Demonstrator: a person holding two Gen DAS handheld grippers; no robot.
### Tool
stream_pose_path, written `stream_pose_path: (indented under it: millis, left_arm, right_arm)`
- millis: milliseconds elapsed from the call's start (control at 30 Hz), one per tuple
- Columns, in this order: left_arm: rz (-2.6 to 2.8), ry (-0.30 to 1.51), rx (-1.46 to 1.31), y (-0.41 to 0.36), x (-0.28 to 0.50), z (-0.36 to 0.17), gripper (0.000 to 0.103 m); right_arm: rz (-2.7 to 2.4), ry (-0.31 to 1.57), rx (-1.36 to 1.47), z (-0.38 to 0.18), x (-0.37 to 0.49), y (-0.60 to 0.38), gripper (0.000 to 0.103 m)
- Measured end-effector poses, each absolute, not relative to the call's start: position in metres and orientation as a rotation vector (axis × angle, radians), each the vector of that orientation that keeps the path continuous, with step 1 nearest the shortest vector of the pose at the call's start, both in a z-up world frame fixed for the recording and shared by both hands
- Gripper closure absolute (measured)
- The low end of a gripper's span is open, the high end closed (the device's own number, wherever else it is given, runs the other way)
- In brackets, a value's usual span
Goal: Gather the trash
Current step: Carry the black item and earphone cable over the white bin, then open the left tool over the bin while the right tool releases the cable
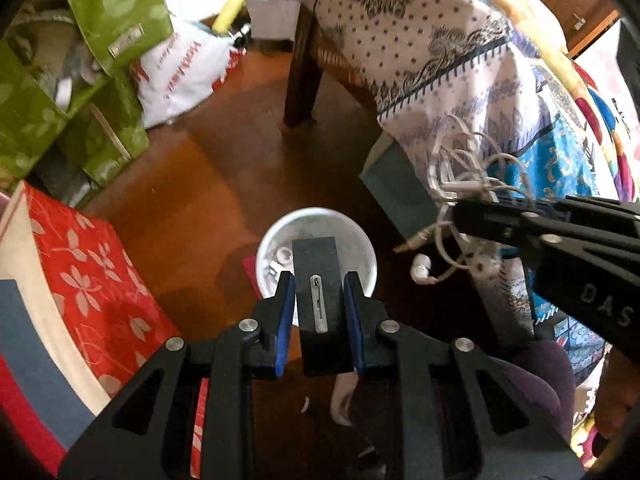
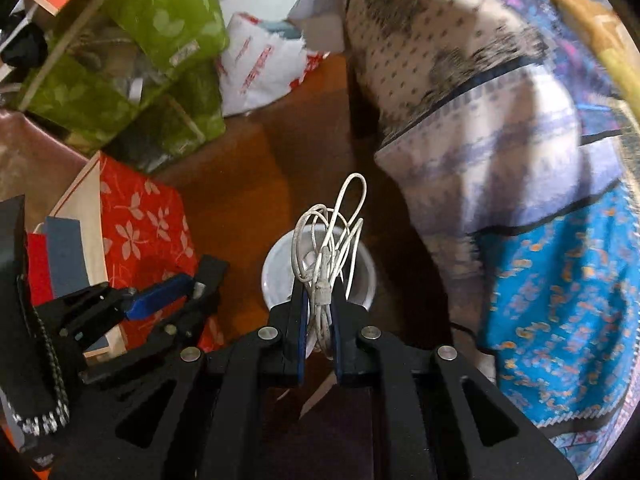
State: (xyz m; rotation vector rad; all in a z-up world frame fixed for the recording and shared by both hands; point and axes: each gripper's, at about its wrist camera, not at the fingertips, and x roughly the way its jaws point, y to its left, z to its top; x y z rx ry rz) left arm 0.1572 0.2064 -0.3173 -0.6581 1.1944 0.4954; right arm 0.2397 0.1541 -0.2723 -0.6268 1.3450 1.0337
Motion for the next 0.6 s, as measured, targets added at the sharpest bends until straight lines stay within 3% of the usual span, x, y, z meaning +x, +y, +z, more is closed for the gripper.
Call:
stream_pose_path:
  millis: [33, 133, 200, 600]
  left_arm:
    - [0.492, 1.200, -0.666, 0.208, 0.157, -0.321, 0.079]
    - [0.493, 1.218, -0.676, 0.209, 0.159, -0.329, 0.079]
    - [0.489, 1.226, -0.689, 0.210, 0.159, -0.334, 0.079]
    - [0.438, 1.231, -0.744, 0.216, 0.177, -0.332, 0.079]
  right_arm:
    - [1.045, 1.356, -0.629, -0.276, 0.239, 0.158, 0.092]
    - [1.080, 1.398, -0.642, -0.283, 0.238, 0.164, 0.071]
    - [1.088, 1.408, -0.642, -0.285, 0.239, 0.165, 0.064]
    - [1.065, 1.324, -0.619, -0.257, 0.251, 0.148, 0.063]
